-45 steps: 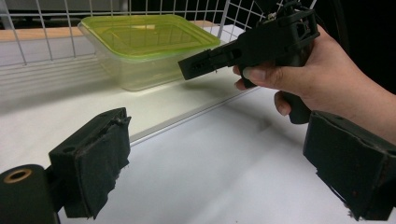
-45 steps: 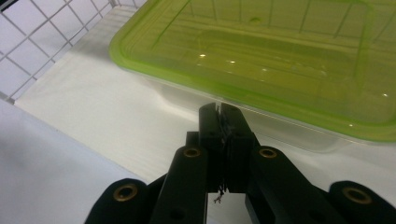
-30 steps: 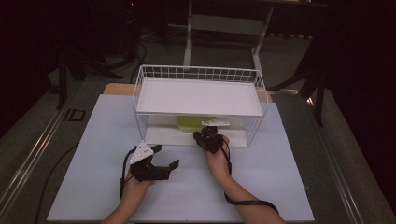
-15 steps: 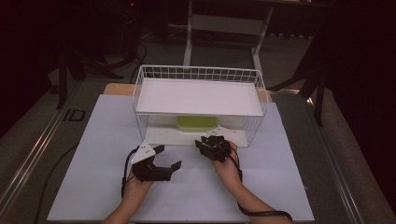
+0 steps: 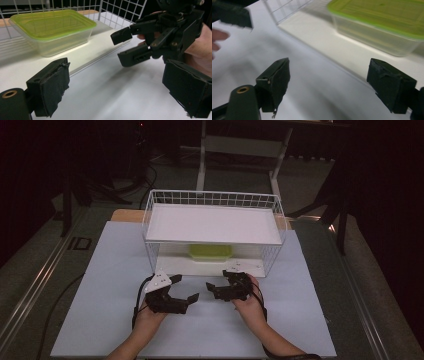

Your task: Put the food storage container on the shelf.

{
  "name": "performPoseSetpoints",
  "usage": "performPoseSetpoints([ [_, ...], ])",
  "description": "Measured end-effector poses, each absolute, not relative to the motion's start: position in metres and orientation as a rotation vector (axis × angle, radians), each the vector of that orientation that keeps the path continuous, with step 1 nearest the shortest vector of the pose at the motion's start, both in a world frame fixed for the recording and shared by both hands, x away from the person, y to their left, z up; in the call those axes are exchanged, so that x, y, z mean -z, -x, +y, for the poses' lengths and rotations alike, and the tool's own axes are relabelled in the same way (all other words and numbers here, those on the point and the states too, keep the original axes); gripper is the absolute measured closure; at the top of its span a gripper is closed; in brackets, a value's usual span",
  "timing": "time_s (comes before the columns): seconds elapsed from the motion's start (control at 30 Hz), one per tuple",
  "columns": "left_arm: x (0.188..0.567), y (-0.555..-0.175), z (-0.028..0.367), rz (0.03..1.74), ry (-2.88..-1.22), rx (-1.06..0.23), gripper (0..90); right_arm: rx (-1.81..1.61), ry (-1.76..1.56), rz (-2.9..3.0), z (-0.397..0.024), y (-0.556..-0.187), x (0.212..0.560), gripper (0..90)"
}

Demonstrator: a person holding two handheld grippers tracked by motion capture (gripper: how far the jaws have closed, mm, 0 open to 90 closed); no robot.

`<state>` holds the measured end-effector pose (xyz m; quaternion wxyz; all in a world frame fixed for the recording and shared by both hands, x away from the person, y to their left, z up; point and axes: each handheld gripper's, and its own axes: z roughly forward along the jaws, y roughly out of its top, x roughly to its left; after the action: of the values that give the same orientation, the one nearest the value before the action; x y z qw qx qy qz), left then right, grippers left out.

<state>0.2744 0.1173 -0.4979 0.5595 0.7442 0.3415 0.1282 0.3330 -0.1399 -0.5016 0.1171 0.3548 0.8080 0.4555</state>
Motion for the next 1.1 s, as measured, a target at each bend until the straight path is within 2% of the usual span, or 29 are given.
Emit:
performPoseSetpoints([
  [0.33, 0.492, -0.263, 0.133, 0.793, -1.748, -0.294, 8.2, -1.365, -1.022, 2.374, -0.151, -0.320, 0.494, 15.2],
  [1.1, 0.493, -0.233, 0.155, 0.754, -1.755, -0.234, 8.2, -1.401, -0.994, 2.355, -0.213, -0.273, 0.480, 15.2],
])
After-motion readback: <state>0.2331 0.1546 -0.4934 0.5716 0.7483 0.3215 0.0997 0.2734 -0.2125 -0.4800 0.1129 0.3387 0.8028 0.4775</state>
